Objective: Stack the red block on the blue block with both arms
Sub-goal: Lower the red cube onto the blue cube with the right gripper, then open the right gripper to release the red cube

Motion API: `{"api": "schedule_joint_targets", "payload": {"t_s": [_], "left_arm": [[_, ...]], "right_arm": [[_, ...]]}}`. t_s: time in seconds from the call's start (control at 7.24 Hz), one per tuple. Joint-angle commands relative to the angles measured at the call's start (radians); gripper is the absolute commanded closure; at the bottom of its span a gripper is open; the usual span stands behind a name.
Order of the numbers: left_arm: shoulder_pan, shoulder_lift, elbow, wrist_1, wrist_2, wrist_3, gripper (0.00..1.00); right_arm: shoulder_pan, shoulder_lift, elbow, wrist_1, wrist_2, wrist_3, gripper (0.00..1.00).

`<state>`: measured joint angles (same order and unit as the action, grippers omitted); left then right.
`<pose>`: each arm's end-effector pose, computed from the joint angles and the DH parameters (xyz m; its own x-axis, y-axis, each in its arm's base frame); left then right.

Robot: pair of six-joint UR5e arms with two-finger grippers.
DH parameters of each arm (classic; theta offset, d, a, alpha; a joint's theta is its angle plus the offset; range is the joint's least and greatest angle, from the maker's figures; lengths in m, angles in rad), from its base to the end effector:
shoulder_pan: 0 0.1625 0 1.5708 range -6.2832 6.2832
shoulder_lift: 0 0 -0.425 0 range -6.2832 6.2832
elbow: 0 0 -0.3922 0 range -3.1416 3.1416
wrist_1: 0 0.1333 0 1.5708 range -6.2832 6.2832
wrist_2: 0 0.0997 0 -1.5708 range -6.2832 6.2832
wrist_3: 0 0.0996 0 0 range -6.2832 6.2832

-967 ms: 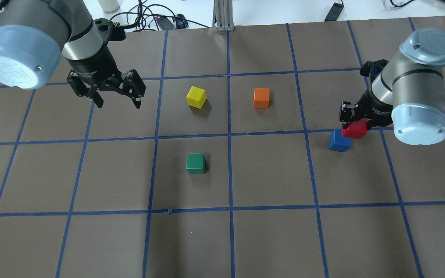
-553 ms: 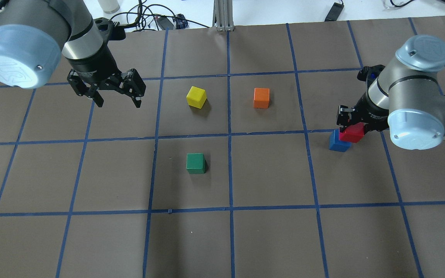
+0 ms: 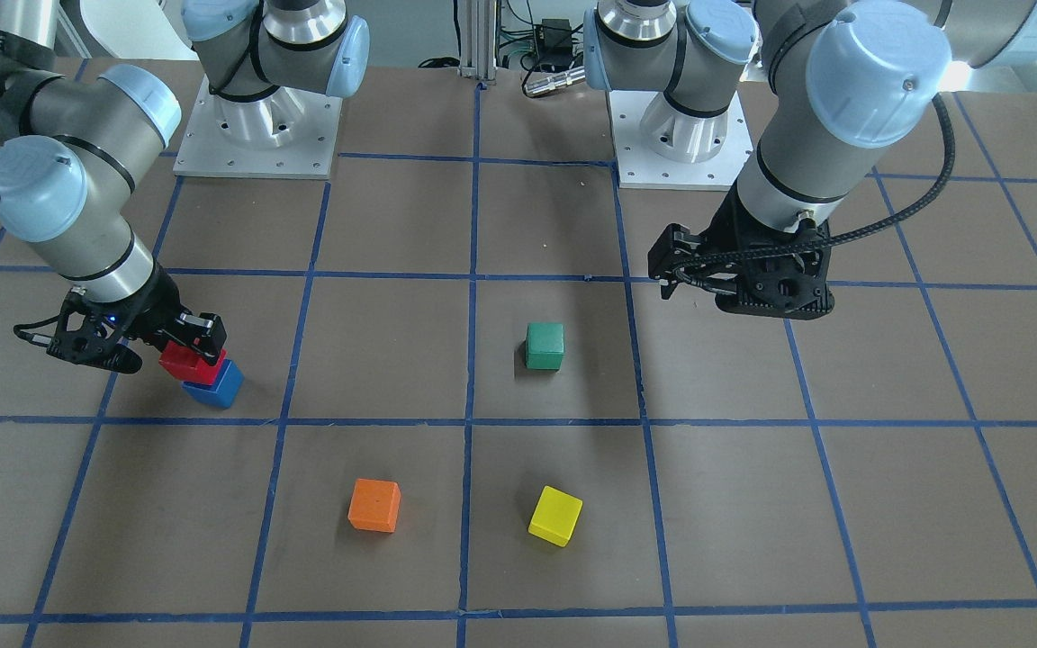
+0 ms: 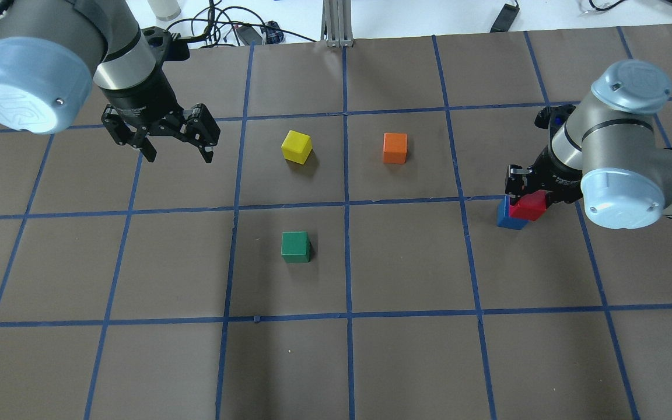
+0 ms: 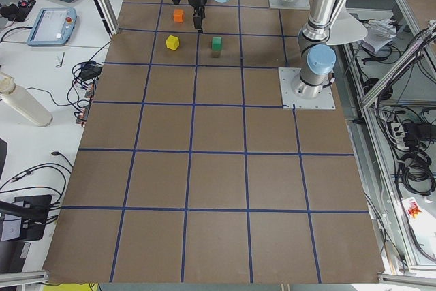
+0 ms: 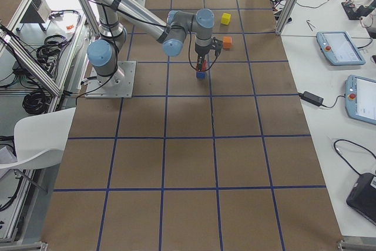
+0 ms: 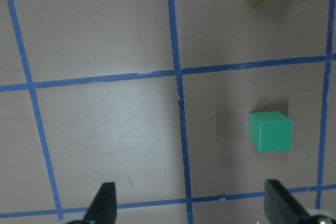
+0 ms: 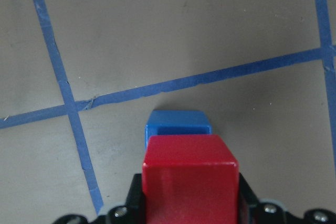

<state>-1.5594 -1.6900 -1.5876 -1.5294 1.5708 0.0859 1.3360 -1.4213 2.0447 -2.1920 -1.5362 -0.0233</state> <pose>-0.1273 -0.5304 0.4227 -0.9972 0.0740 0.0081 0.0745 0.9928 0.0941 0.0210 -0.4998 0.2540 -0.9771 0.2099 -0.0346 0.2099 0.9777 0.0014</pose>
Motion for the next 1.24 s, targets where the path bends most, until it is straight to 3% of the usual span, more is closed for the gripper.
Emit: {"api": "schedule_joint_targets", "payload": {"t_s": [0.0, 0.14, 0.55, 0.83, 1.11], "left_arm": [[-0.001, 0.001, 0.000, 0.000, 0.002, 0.002, 0.00], [-0.001, 0.001, 0.000, 0.000, 0.002, 0.002, 0.00], [0.001, 0.004, 0.009, 0.000, 0.002, 0.003, 0.00], [-0.001, 0.007, 0.009, 0.000, 0.002, -0.003, 0.00], [-0.004, 0.029, 0.018, 0.000, 0.000, -0.005, 0.00]], "right_arm": [[0.000, 0.004, 0.000, 0.000, 0.001, 0.000, 0.19], [0.000, 0.002, -0.001, 0.000, 0.002, 0.003, 0.00], [0.000, -0.025, -0.046, 0.020, -0.010, -0.004, 0.00], [0.000, -0.097, -0.203, 0.285, -0.018, -0.007, 0.00], [0.014, -0.140, -0.326, 0.475, -0.015, -0.023, 0.00]]}}
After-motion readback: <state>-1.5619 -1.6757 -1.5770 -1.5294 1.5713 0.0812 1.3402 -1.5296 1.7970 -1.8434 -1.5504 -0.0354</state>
